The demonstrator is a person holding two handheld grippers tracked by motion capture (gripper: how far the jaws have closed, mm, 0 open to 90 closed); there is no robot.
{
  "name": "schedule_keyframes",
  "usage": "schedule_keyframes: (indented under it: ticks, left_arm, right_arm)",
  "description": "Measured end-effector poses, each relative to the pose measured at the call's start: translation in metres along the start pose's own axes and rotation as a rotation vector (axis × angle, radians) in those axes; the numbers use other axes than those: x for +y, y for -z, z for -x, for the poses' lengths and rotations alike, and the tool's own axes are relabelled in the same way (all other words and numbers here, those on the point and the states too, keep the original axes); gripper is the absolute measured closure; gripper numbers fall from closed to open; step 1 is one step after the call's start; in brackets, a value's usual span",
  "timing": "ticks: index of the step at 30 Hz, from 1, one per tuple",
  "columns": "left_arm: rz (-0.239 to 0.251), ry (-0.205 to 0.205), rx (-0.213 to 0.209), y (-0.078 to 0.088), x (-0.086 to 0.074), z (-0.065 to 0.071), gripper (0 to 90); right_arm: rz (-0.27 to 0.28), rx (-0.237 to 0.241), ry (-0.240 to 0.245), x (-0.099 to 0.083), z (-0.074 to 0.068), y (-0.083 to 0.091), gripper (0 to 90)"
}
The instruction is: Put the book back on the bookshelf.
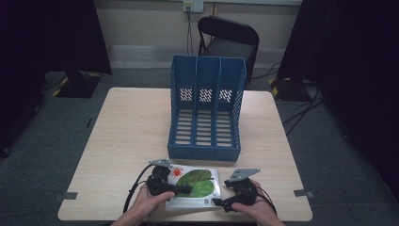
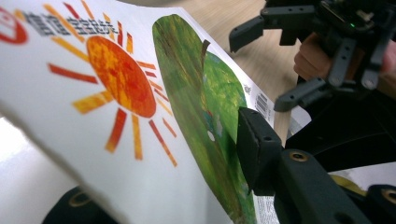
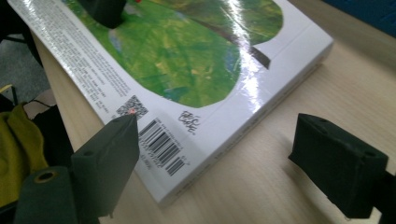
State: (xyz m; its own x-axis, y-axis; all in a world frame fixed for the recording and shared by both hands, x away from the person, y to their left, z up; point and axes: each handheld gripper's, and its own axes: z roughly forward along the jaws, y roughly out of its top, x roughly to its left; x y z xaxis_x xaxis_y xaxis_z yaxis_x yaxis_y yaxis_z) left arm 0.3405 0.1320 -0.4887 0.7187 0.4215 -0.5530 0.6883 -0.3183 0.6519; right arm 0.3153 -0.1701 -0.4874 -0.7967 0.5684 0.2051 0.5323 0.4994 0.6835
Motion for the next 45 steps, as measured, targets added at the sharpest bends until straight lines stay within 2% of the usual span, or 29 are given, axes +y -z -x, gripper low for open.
schedule_keyframes:
  ticks: [6,11,15,19,22,24,27,30,32,38,42,45]
  left_arm:
    - [0.007,-0.194,0.051,0.003,0.004,0.021,69.2]
    - [0.022,-0.255,0.049,0.004,0.004,0.026,69.9]
    - [0.028,-0.312,0.055,0.004,0.003,0.03,70.0]
    - [0.034,-0.326,0.051,0.004,0.003,0.031,70.5]
    - [0.032,-0.335,0.052,0.004,0.003,0.031,70.5]
    - [0.03,-0.341,0.056,0.003,0.003,0.032,70.5]
    - [0.024,-0.348,0.057,0.004,0.002,0.032,70.9]
    - [0.012,-0.362,0.063,0.004,0.002,0.033,72.1]
    - [0.011,-0.361,0.06,0.005,0.001,0.034,74.4]
    - [0.023,-0.372,0.087,0.007,0.001,0.033,76.6]
    - [0.033,-0.367,0.132,0.01,0.002,0.03,74.0]
    - [0.035,-0.358,0.138,0.01,0.002,0.029,69.7]
  right_arm:
    - [0.029,-0.011,-0.032,0.001,0.01,0.005,15.1]
    - [0.059,0.0,-0.055,0.004,0.016,0.007,15.7]
    - [0.088,0.028,-0.071,0.006,0.021,0.007,16.6]
    - [0.093,0.072,-0.089,0.008,0.027,0.002,17.5]
    - [0.12,0.113,-0.104,0.013,0.032,0.0,22.0]
    - [0.125,0.157,-0.125,0.016,0.035,-0.002,27.7]
    - [0.123,0.16,-0.121,0.02,0.036,-0.002,30.3]
    - [0.155,0.17,-0.127,0.021,0.037,0.006,39.9]
    - [0.207,0.159,-0.108,0.024,0.033,0.014,45.7]
    - [0.271,0.161,-0.067,0.026,0.025,0.03,57.1]
    - [0.299,0.182,-0.031,0.027,0.022,0.038,64.2]
    - [0.293,0.202,0.003,0.026,0.02,0.042,67.2]
